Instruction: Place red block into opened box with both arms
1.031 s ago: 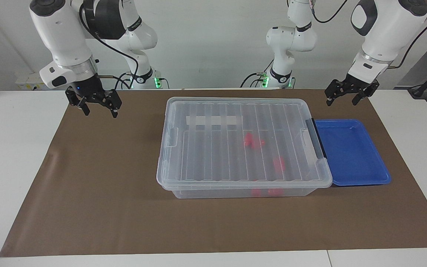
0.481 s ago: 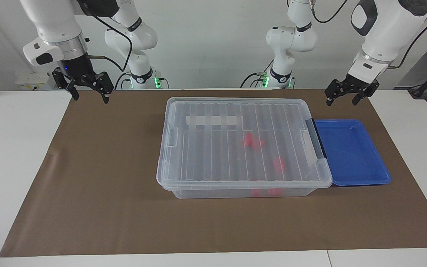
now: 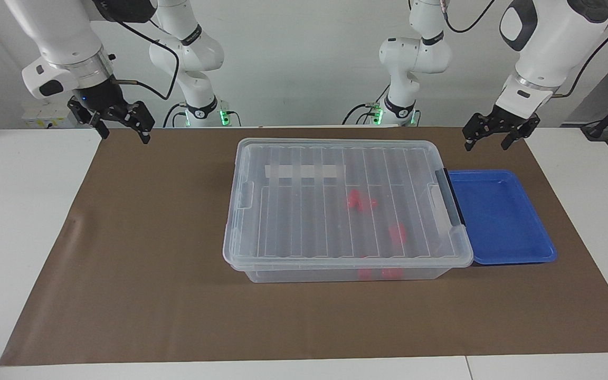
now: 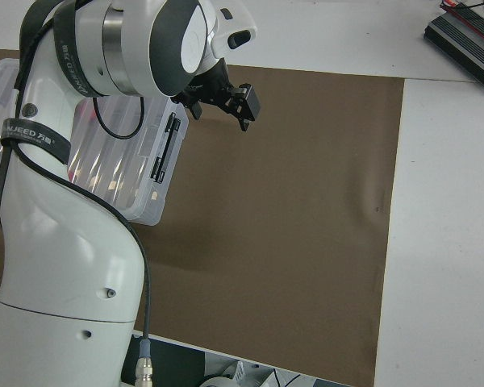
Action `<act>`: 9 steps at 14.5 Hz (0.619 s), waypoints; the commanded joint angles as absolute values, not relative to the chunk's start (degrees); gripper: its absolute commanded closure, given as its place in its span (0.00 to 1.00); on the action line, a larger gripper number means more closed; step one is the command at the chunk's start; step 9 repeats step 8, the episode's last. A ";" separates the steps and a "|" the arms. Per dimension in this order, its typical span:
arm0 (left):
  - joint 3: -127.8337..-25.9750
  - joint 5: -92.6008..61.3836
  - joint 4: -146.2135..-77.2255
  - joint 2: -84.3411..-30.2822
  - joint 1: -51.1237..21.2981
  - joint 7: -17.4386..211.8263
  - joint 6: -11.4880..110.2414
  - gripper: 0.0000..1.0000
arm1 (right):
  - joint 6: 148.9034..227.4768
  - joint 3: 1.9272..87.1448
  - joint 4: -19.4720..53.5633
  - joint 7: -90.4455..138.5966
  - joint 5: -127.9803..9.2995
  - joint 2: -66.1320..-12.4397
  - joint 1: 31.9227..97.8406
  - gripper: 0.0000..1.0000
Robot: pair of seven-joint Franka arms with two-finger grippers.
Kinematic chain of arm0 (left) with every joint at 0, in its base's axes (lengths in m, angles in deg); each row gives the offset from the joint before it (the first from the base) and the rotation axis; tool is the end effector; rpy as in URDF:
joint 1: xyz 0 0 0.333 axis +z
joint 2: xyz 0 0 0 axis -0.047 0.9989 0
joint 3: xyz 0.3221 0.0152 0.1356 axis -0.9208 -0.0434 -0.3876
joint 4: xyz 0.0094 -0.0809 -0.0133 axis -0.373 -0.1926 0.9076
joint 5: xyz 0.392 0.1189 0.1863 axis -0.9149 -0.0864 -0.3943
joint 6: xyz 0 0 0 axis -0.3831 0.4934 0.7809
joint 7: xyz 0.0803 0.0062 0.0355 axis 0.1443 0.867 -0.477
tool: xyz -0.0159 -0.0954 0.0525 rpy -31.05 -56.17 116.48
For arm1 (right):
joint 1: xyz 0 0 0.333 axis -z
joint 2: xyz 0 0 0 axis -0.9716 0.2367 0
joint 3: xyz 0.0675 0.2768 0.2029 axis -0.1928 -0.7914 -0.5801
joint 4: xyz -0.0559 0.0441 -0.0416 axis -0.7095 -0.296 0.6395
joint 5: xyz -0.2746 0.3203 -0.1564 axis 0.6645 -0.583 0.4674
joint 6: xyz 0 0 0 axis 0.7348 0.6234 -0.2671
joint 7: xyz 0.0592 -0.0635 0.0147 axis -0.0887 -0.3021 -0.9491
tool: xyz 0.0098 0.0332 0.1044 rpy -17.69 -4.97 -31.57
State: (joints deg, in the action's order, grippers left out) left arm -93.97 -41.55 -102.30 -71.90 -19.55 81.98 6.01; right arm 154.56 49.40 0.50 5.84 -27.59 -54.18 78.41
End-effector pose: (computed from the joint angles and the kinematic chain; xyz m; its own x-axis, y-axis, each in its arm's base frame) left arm 0.5896 -0.0224 0.6197 0.9989 -0.0470 -0.0051 -0.0470 -0.9989 0.0075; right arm 0.6035 -0.0001 0.6701 0.9829 -0.1743 -0.0597 -0.1727 -0.9845 0.0311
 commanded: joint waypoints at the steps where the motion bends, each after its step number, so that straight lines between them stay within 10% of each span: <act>1: -94.26 -41.10 -102.89 -72.91 -19.66 82.54 6.00 0.00 | 154.70 48.84 3.47 5.09 -28.75 -56.30 79.12 0.00; 9: -94.26 -41.10 -102.89 -72.91 -19.66 82.54 6.00 0.00 | 155.32 48.75 3.12 5.27 -28.84 -56.21 79.12 0.00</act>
